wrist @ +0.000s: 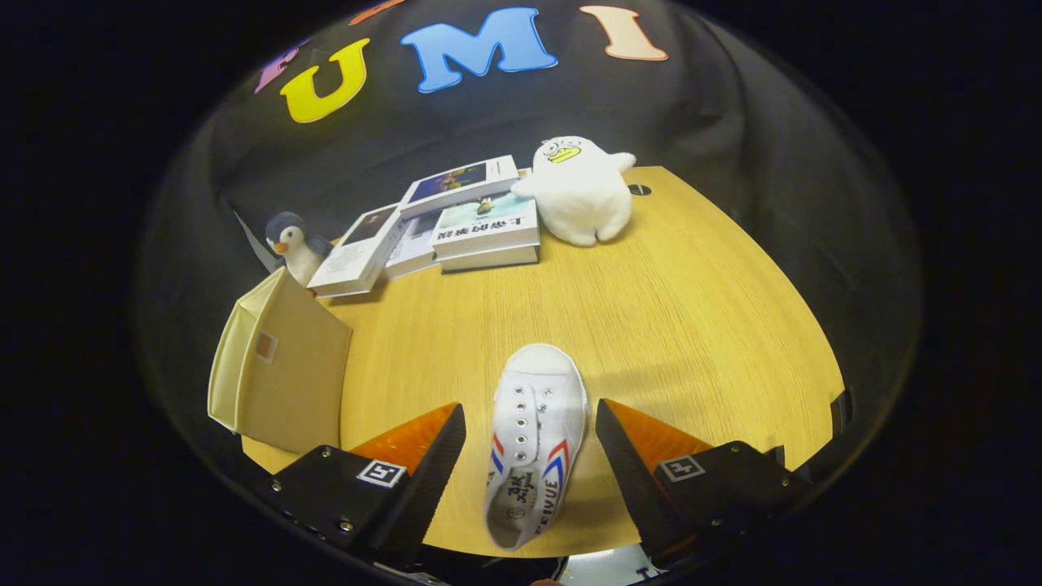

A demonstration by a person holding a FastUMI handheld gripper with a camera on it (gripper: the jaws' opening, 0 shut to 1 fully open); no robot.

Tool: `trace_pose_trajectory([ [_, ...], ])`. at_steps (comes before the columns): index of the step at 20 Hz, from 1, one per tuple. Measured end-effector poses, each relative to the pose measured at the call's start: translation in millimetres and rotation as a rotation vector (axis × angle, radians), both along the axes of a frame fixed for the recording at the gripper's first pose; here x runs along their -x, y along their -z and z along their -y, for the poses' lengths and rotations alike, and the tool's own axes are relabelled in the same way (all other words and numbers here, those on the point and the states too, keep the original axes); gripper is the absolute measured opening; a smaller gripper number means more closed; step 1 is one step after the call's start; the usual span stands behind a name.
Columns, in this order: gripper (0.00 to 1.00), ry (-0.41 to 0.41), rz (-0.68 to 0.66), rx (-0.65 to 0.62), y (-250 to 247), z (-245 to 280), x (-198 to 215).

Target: Open the storage box then place both shoes into the box .Put the left shoe in first, then the right shoe, with the right side of both shoes facing outward in a uniform manner.

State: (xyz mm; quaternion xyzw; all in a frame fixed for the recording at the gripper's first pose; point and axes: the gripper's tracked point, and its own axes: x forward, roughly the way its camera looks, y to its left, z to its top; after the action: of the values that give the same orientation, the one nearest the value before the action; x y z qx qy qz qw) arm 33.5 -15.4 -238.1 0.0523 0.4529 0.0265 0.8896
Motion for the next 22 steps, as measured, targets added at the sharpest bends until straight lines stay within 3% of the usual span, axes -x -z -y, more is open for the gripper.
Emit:
trace_pose_trajectory([
  [7,0.97,0.031,-0.117,0.028,44,27,21],
  [14,0.95,0.025,-0.204,-0.010,74,16,30],
  [18,0.63,0.029,-0.219,-0.072,79,-1,28],
  [19,0.50,0.026,-0.223,-0.066,80,-1,28],
  [22,0.47,0.026,-0.242,-0.064,76,2,30],
])
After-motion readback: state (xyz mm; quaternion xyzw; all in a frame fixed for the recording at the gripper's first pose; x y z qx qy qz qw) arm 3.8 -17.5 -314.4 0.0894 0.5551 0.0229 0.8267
